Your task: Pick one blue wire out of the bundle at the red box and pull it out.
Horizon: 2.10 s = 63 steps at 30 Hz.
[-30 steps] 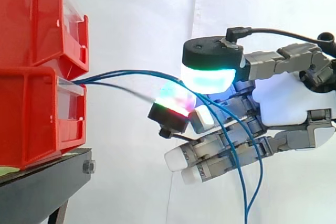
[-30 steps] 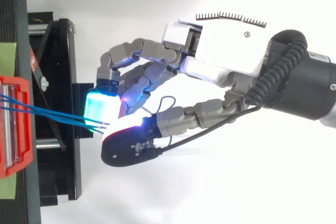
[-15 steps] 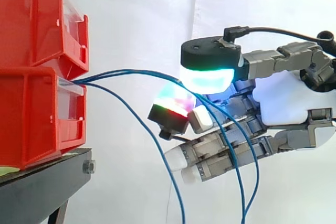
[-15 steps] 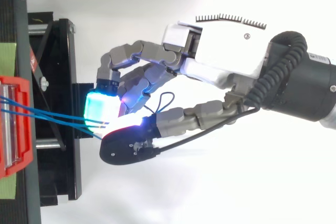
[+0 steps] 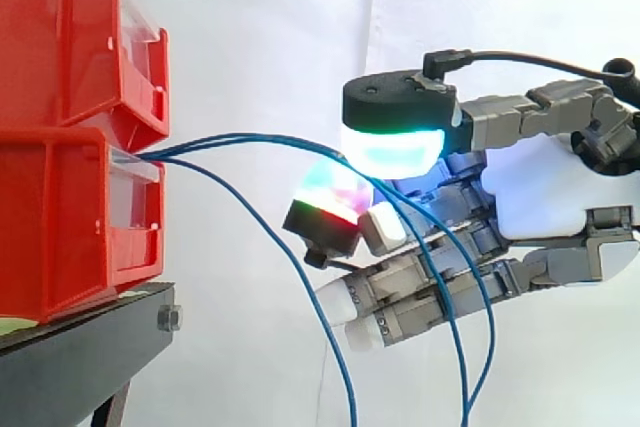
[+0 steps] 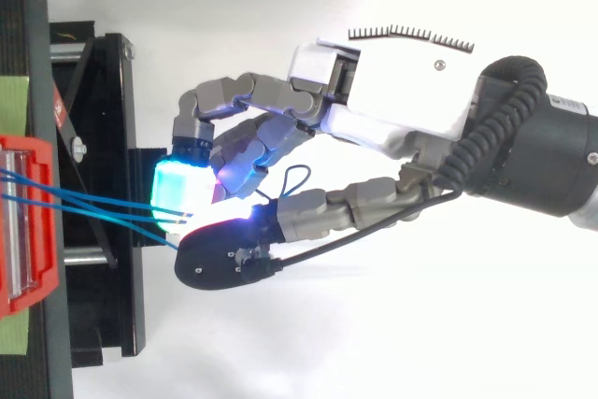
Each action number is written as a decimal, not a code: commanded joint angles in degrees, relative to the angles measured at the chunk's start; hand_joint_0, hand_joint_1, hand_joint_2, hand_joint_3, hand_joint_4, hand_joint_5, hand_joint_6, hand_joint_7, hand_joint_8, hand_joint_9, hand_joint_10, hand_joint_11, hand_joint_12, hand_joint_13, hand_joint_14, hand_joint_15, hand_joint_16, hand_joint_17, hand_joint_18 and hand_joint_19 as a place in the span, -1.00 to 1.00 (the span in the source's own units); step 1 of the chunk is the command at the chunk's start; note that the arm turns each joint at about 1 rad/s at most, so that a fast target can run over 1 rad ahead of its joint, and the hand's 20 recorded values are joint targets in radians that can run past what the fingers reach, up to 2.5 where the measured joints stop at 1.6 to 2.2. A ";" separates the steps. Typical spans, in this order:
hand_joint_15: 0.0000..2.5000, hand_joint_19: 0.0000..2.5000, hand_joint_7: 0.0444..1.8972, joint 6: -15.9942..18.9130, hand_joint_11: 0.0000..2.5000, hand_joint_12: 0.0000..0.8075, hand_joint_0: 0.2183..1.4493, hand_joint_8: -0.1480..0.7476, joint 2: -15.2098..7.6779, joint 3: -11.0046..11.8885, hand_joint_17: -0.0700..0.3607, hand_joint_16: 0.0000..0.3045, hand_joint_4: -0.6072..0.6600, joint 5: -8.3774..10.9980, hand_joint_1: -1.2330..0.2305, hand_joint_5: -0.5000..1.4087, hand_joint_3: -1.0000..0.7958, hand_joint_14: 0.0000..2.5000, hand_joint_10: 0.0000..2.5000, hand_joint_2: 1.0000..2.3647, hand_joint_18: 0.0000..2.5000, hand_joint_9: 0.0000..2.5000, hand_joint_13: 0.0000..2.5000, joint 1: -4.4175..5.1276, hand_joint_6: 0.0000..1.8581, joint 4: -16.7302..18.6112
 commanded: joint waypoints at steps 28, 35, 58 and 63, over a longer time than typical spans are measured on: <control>-0.76 -0.66 0.29 0.00 -0.42 0.06 -0.45 0.05 -0.05 0.00 0.04 -0.55 0.46 0.00 -0.34 -0.61 0.01 -0.99 -0.98 -0.98 -0.62 -0.24 -0.55 0.08 -0.22 0.10; -0.76 -0.67 0.17 0.00 -0.35 -0.01 -0.39 0.02 -0.05 0.00 -0.03 -0.59 0.33 0.00 -0.43 -0.65 0.06 -0.99 -0.98 -0.97 -0.64 -0.27 -0.57 -0.01 -0.12 0.10; -0.79 -0.68 0.56 2.37 -0.56 0.08 -0.40 0.02 0.03 -0.09 0.07 -0.53 0.67 -0.79 -0.30 -0.53 0.09 -0.99 -0.99 -0.98 -0.58 -0.18 -0.52 0.17 -0.43 -0.34; -0.78 -0.67 0.56 3.60 -0.56 0.07 -0.39 0.01 -0.05 -0.09 0.07 -0.53 0.70 -1.49 -0.28 -0.52 0.11 -0.99 -0.99 -0.98 -0.59 -0.17 -0.52 0.08 -0.46 -0.61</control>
